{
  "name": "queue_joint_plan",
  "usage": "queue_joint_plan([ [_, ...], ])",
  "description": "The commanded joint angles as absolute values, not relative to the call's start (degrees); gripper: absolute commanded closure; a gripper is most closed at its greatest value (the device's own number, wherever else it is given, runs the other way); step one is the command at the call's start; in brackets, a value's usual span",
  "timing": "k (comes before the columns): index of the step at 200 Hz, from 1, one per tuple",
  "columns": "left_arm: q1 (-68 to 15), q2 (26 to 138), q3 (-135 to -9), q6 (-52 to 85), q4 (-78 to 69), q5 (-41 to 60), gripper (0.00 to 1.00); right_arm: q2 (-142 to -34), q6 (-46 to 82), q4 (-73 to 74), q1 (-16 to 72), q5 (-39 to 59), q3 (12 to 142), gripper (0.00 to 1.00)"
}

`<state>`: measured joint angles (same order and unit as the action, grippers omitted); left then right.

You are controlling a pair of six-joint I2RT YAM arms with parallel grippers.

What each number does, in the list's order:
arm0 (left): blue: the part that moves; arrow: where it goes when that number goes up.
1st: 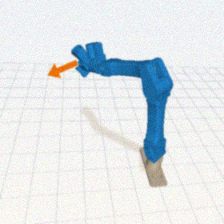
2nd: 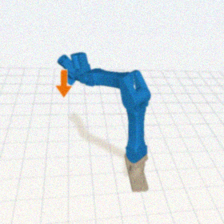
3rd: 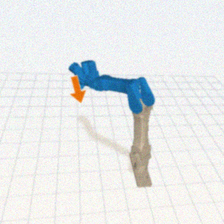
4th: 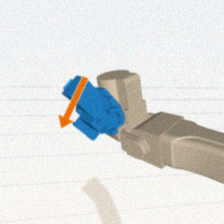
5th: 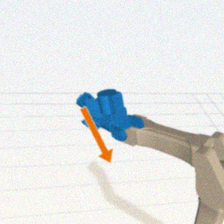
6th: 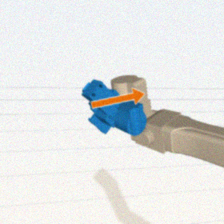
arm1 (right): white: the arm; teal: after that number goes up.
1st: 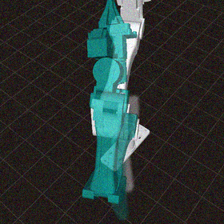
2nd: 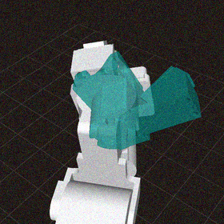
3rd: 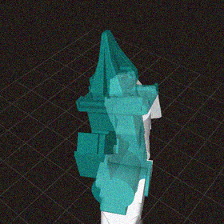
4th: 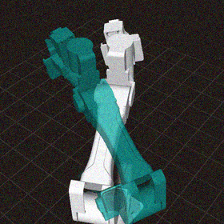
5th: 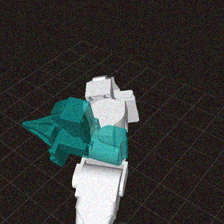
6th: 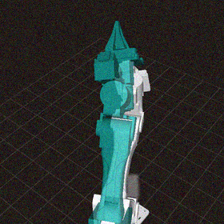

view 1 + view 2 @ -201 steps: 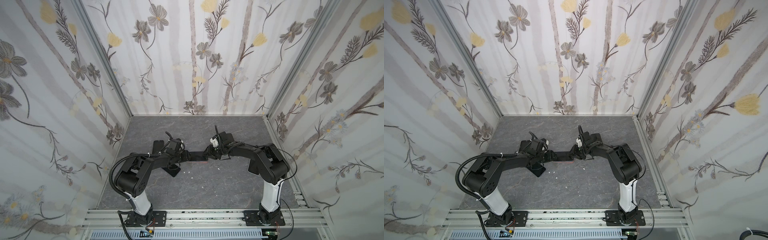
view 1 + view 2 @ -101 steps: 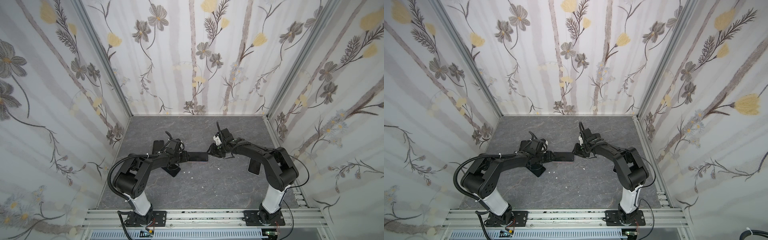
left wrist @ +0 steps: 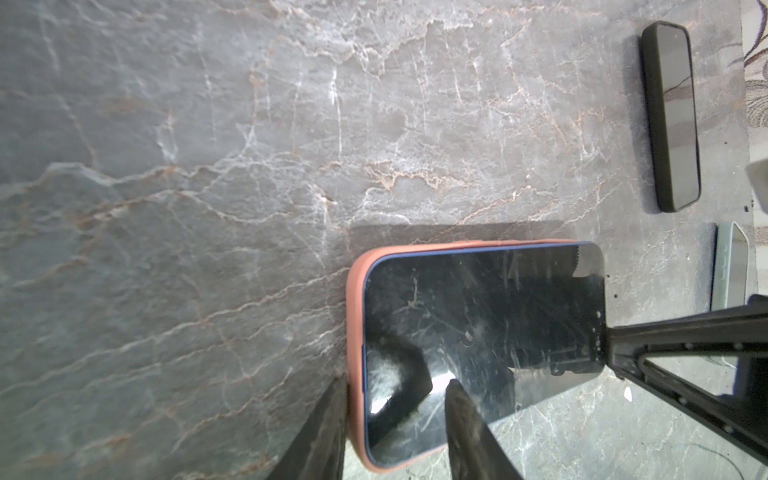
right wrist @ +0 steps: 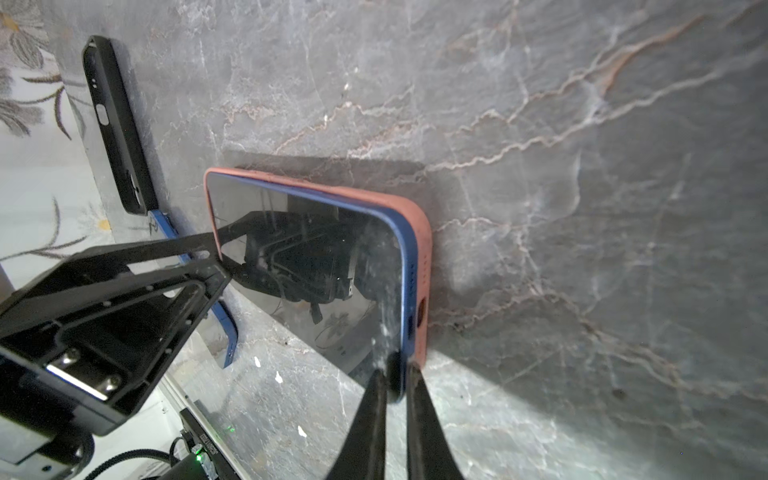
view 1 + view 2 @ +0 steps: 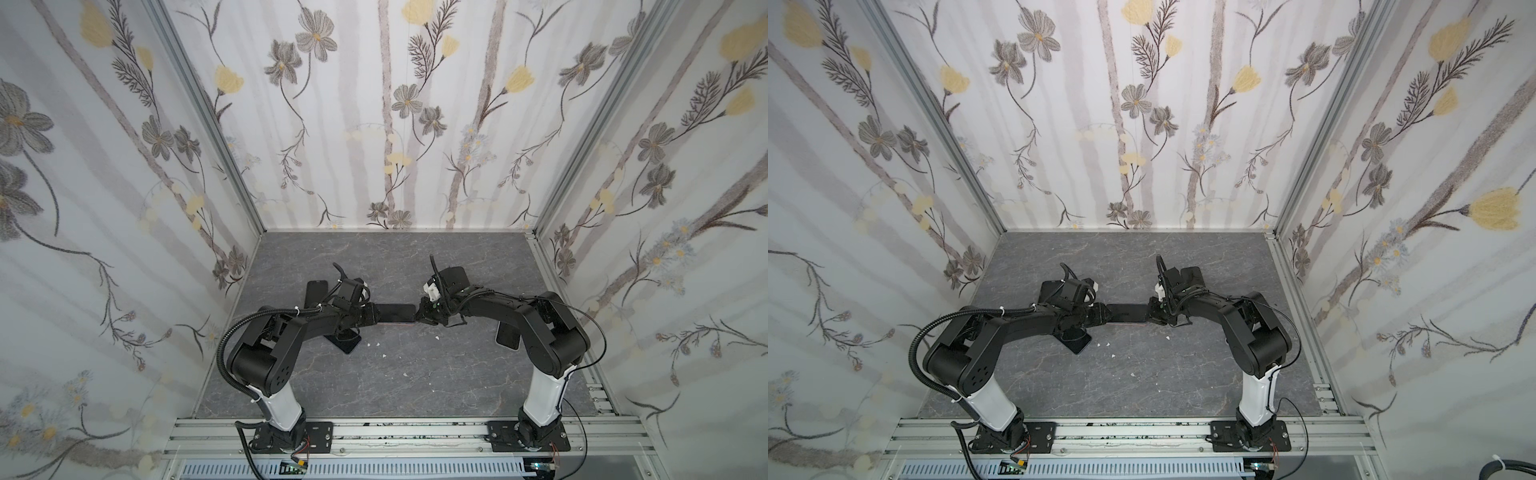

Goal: Put the phone into the phone case
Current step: 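Press the blue phone down into the pink case with the right gripper while left holds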

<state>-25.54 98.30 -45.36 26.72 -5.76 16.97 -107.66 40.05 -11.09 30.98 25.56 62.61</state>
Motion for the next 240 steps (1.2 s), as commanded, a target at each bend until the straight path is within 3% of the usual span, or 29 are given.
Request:
queue_joint_plan([
  [1,-25.67,98.24,-44.82,25.99,-2.72,18.11,0.59,-108.35,40.44,-10.26,31.19,25.96,62.92,0.87],
  [63,-25.66,98.79,-44.54,26.01,-2.90,18.36,0.58,-109.23,39.39,-12.28,31.44,23.80,63.04,0.93],
  [240,-26.10,99.39,-43.33,26.27,-3.87,18.18,0.58,-117.92,34.48,-26.50,35.08,10.21,67.50,0.92],
])
